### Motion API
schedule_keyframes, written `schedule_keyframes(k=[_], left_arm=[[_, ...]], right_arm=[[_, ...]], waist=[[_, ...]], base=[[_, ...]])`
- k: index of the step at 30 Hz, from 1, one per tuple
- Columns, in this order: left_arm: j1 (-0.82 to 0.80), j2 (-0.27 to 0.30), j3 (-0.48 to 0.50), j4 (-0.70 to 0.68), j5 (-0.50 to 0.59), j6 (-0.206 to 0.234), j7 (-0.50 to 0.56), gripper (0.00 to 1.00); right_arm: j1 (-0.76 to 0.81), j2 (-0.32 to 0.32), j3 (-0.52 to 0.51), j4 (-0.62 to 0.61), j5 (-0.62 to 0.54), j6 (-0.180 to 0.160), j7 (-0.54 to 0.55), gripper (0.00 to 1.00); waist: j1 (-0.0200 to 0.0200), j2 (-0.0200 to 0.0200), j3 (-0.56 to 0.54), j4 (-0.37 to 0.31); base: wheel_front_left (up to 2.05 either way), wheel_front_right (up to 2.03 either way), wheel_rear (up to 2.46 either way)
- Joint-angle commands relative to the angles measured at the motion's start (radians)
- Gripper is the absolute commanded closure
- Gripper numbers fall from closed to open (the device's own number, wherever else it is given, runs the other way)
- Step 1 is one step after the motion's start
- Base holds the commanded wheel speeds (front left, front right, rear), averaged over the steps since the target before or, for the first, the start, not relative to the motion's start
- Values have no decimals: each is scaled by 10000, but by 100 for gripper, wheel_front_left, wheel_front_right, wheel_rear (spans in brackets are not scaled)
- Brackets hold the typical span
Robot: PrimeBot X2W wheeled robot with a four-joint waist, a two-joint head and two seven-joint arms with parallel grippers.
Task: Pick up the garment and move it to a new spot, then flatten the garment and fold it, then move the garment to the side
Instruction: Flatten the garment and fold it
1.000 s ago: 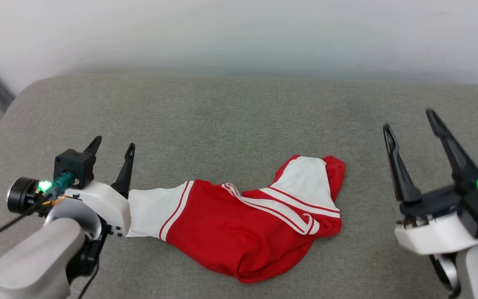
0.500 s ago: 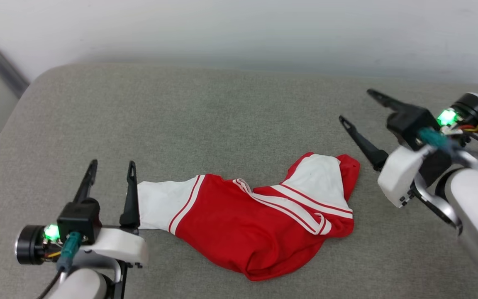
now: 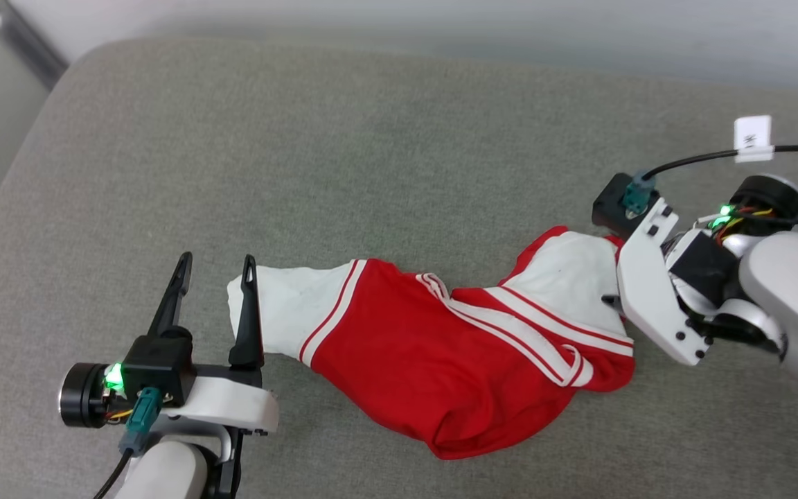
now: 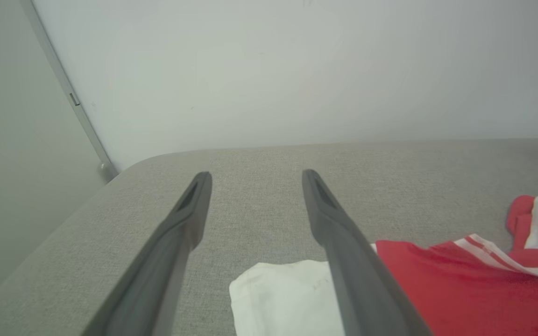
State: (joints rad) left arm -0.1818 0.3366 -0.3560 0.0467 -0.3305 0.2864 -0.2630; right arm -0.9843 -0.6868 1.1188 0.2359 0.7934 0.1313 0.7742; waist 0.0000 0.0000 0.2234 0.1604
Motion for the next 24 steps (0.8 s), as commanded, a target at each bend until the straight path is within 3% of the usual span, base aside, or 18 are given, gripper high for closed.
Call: schedule_keyframes(k=[1,11,12,13,20,24], left_arm=[[-145,-194,195,80,182,-194,-24,0],[-222,-1115,1140,404,1050,-1077,-25,0],[-170,-1175,1222,437,1115,-1129,-25,0],[-108,-1212,1314,486,1179,-1202,-25,0],[212,-1496,1859,758,1522,-1623,-25,0],[444,-1663,2068,809,1691,-1786,-25,0]], right_arm=[[-170,179,324,268,142,-10,18,0],[715,803,1662,1501,611,-7,-767,0],[645,847,1679,1472,585,-7,-992,54],[504,857,1667,1410,519,-7,-1258,100],[-723,323,1519,1006,411,-10,-3379,100],[-968,-449,1366,541,436,-10,-4177,100]], waist=[[0,0,374,218],[0,0,856,292],[0,0,821,235],[0,0,776,179],[0,0,47,-267],[0,0,-354,-484]], base=[[0,0,0],[0,0,0],[0,0,0],[0,0,0],[0,0,0],[0,0,0]])
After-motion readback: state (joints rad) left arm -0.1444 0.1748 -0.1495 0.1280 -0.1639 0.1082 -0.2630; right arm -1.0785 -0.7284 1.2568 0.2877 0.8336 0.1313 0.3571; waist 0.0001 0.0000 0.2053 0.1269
